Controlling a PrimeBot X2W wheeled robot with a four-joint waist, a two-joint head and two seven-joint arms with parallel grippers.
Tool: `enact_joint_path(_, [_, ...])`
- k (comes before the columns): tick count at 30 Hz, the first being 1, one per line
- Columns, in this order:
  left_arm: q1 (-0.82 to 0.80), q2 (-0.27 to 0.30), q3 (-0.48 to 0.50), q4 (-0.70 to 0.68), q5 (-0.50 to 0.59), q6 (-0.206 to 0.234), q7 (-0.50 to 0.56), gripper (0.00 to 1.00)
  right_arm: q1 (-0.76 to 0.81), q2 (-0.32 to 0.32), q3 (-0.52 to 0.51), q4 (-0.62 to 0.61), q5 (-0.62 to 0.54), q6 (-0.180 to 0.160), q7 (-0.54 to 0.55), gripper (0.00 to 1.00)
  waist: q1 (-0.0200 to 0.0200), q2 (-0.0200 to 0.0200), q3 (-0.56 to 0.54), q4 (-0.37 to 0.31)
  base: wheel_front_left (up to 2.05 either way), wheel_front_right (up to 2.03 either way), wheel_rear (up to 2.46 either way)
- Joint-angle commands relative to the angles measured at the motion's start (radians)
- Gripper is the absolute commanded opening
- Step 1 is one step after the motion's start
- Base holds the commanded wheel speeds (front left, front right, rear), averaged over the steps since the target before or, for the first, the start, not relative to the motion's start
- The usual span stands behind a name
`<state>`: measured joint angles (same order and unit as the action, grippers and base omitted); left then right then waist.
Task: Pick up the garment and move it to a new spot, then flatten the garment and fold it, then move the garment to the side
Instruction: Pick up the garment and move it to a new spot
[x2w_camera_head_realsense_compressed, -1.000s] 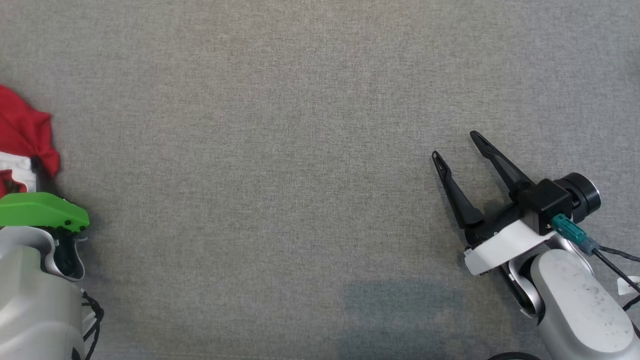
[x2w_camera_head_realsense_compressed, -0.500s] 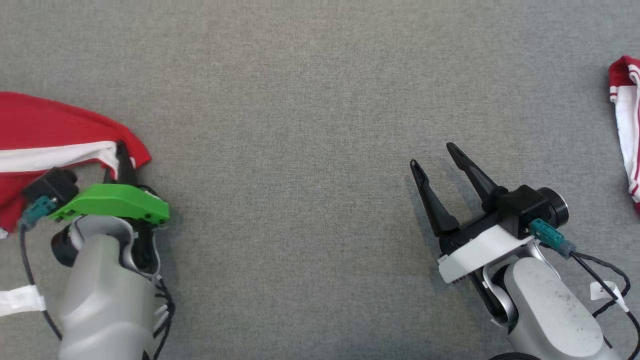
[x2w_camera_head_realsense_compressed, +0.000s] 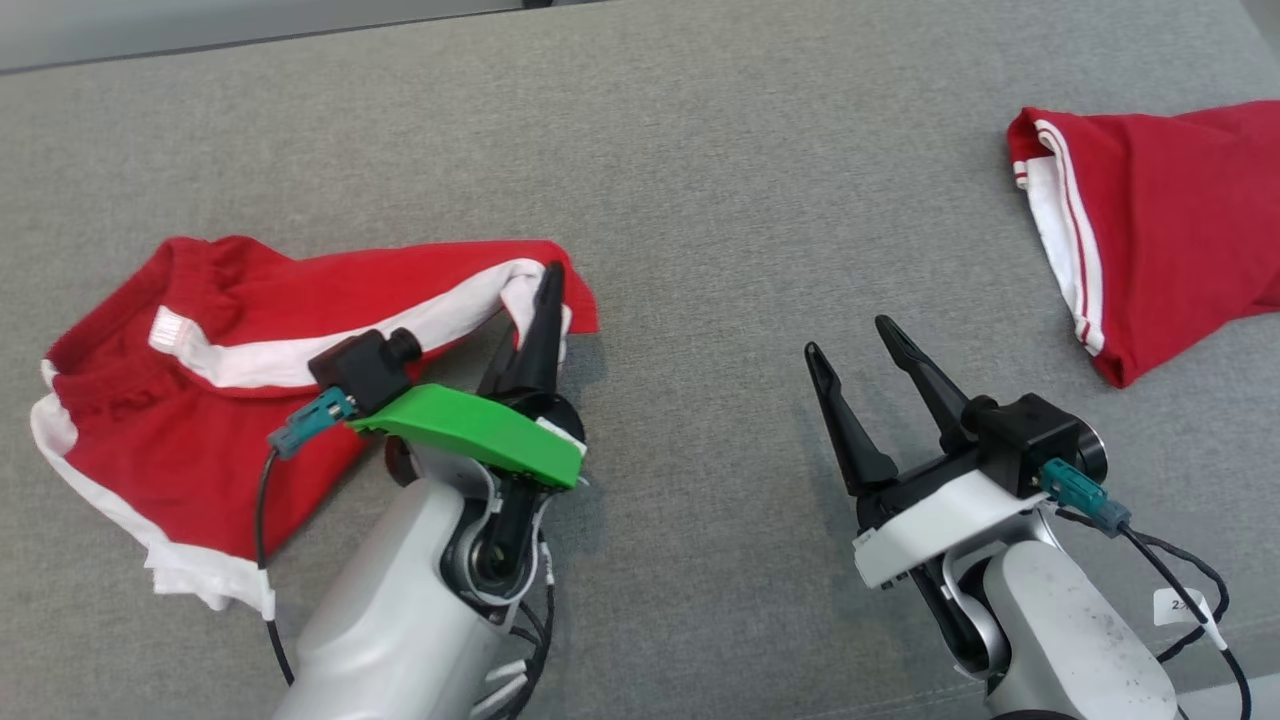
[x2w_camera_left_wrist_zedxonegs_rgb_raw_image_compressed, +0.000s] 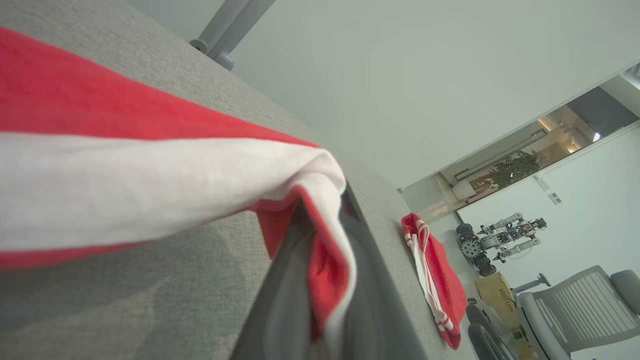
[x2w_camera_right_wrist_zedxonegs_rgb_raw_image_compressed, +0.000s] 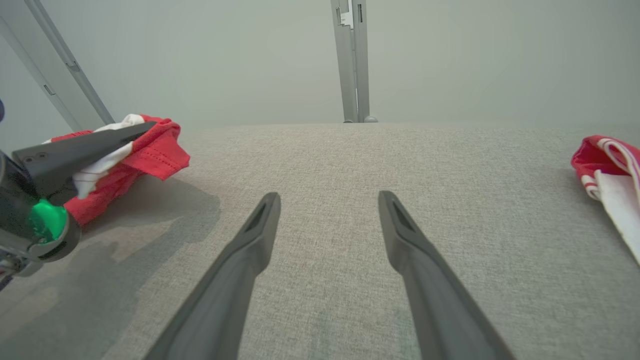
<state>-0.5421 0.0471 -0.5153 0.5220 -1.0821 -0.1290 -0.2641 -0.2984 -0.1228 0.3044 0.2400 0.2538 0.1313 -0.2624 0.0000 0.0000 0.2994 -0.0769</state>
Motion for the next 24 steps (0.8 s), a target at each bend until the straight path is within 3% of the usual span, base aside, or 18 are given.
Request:
enact_joint_path(1, [0.003, 0.006, -0.029, -0.028, -0.022, -0.003, 0.001, 0.0, 0.013, 0.002, -0.005, 0.003, 0.004, -0.001, -0.003, 1.0, 0.0, 0.0, -0.043, -0.078, 0.0, 0.0, 0.0])
enact_joint_path(6, [-0.013, 0.007, -0.146, -0.133, -0.085, 0.029, 0.0, 0.0, 0.026, 0.008, -0.025, 0.007, 0.002, -0.001, -0.003, 1.0, 0.0, 0.0, -0.052, -0.123, 0.0, 0.0, 0.0])
enact_joint_path(10, [-0.023, 0.007, -0.195, -0.138, -0.046, 0.072, 0.0, 0.0, 0.024, 0.013, -0.032, 0.008, 0.001, -0.001, -0.003, 1.0, 0.0, 0.0, -0.051, -0.139, 0.0, 0.0, 0.0])
enact_joint_path(11, [-0.018, 0.007, -0.197, -0.129, -0.037, 0.083, 0.001, 0.38, 0.023, 0.014, -0.032, 0.009, -0.001, -0.001, -0.003, 1.0, 0.0, 0.0, -0.051, -0.141, 0.0, 0.0, 0.0])
enact_joint_path(12, [-0.012, 0.007, -0.191, -0.121, -0.021, 0.089, 0.0, 0.89, 0.022, 0.016, -0.033, 0.01, -0.001, -0.001, -0.003, 1.0, 0.0, 0.0, -0.052, -0.141, 0.0, 0.0, 0.0])
enact_joint_path(13, [-0.006, 0.007, -0.182, -0.112, 0.006, 0.097, 0.001, 1.0, 0.02, 0.017, -0.034, 0.01, -0.001, -0.001, -0.003, 1.0, 0.0, 0.0, -0.052, -0.141, 0.0, 0.0, 0.0])
enact_joint_path(19, [0.062, 0.006, -0.114, -0.048, 0.109, 0.125, 0.0, 1.0, 0.032, 0.024, -0.051, 0.017, -0.003, -0.001, -0.003, 1.0, 0.0, 0.0, -0.085, -0.104, 0.0, 0.0, 0.0])
enact_joint_path(24, [0.155, 0.006, 0.02, -0.031, 0.26, 0.138, 0.0, 1.0, 0.056, 0.028, -0.061, 0.019, -0.004, -0.001, -0.003, 1.0, 0.0, 0.0, -0.142, -0.058, 0.0, 0.0, 0.0])
